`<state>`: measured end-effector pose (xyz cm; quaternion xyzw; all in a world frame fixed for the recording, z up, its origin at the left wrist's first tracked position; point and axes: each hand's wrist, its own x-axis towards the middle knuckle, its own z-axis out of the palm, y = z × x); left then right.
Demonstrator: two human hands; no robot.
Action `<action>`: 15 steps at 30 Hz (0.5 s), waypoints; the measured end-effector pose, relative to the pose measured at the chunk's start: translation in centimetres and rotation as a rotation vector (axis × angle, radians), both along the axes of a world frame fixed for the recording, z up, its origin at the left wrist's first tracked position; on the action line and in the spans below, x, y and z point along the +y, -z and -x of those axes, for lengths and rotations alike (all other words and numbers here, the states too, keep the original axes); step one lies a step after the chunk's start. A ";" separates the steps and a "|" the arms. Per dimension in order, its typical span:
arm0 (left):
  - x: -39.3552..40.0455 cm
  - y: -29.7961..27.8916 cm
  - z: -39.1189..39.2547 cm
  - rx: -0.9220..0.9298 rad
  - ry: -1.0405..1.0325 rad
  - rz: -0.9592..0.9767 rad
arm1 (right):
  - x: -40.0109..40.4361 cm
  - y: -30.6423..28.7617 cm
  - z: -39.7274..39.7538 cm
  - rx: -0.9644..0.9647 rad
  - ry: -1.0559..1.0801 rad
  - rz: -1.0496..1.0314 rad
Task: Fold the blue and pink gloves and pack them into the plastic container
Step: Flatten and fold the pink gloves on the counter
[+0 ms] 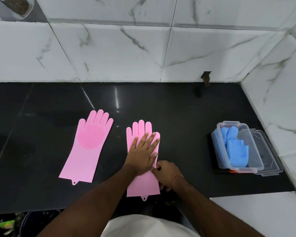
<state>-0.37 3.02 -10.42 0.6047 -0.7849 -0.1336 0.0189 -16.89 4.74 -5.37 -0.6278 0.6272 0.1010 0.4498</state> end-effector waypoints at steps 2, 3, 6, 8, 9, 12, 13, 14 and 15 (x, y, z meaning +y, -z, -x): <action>-0.4 -0.1 0.0 -0.003 -0.008 -0.022 | -0.2 0.0 -0.2 0.050 -0.007 0.018; -0.4 -0.1 0.0 0.001 -0.012 -0.033 | -0.3 0.1 -0.2 0.094 -0.029 0.029; -0.4 -0.3 0.2 0.048 -0.010 -0.046 | -0.3 0.0 0.0 0.293 -0.129 0.205; -0.3 -0.8 -0.5 0.106 -0.003 -0.036 | -0.1 -0.3 -0.4 0.294 -0.069 0.373; -0.2 -1.2 -1.3 0.123 -0.004 -0.016 | -0.1 -0.5 -0.9 0.247 -0.036 0.432; 0.0 -2.6 -5.0 0.093 -0.075 0.062 | -0.3 -0.9 -3.2 0.044 -0.020 0.518; 0.1 -3.0 -6.6 0.079 -0.132 0.081 | -0.4 -1.0 -4.2 -0.022 -0.017 0.518; 0.2 -3.4 -8.4 0.086 -0.207 0.098 | -0.5 -1.2 -5.5 -0.086 -0.008 0.498; 0.5 -3.7 -10.1 0.105 -0.298 0.111 | -0.5 -1.3 -6.9 -0.148 0.003 0.464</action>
